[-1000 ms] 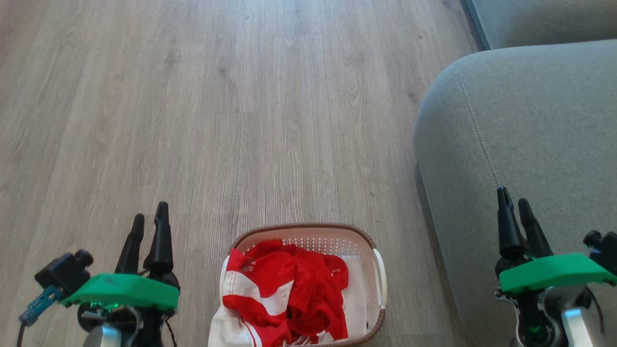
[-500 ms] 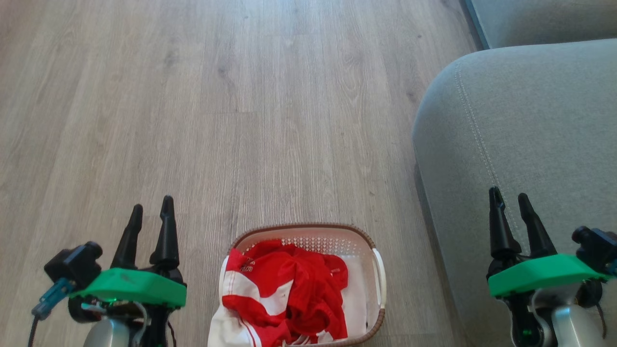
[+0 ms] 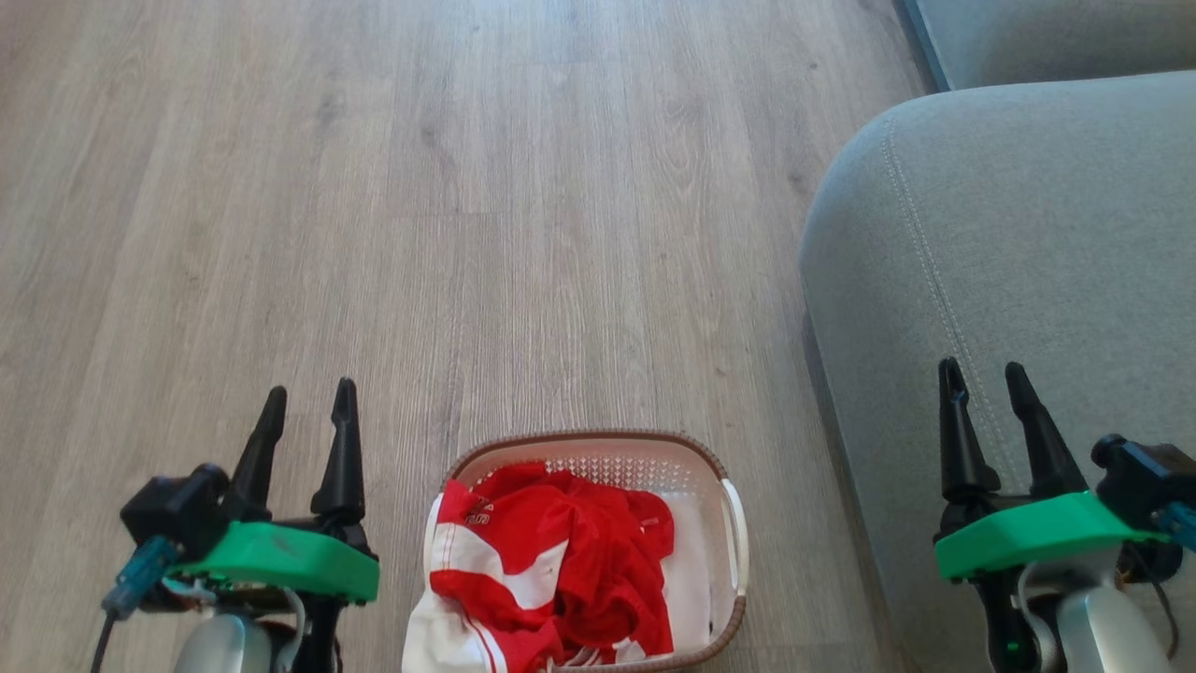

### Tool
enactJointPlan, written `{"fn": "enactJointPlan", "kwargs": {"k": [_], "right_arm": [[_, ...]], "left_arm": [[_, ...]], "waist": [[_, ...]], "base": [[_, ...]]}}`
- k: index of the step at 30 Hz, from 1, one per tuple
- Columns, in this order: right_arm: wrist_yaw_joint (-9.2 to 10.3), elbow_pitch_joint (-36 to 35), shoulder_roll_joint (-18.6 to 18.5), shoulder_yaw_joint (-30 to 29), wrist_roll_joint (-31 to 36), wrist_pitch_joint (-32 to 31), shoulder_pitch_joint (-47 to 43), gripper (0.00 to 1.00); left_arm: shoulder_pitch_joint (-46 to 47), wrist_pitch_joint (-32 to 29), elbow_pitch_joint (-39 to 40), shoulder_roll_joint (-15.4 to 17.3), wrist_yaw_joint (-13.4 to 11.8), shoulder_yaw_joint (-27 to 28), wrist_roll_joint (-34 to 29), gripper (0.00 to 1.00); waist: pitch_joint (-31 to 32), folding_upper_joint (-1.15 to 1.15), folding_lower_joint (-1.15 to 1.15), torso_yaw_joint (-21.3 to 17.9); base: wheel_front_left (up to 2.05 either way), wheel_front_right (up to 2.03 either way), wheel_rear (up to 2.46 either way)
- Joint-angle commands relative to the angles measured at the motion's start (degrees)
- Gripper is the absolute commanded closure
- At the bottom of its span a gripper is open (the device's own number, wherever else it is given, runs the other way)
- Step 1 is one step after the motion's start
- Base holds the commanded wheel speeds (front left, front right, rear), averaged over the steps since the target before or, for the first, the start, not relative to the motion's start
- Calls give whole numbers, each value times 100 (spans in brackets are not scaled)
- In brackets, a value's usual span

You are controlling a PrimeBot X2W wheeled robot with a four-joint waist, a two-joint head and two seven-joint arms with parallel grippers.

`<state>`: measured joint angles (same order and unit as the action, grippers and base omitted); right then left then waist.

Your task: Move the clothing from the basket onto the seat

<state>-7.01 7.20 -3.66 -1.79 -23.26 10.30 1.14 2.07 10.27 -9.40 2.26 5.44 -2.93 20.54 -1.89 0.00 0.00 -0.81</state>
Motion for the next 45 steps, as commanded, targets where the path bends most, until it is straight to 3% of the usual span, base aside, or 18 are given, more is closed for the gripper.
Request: {"fn": "enactJointPlan", "kwargs": {"k": [1,24,45], "right_arm": [[-38,-256,-92,114,195,84,266,0],[-47,-455,-98,231,1748,470,286,0],[-47,-436,-80,224,1735,470,288,0]], "left_arm": [[308,90,244,94,-32,132,-204,0],[370,473,424,100,-77,11,-1851,0],[375,473,380,92,-86,46,-1825,0]], "waist": [[-5,0,0,0],[-77,0,0,-1],[-111,0,0,-26]], "base": [[0,0,0],[0,0,0],[0,0,0]]}}
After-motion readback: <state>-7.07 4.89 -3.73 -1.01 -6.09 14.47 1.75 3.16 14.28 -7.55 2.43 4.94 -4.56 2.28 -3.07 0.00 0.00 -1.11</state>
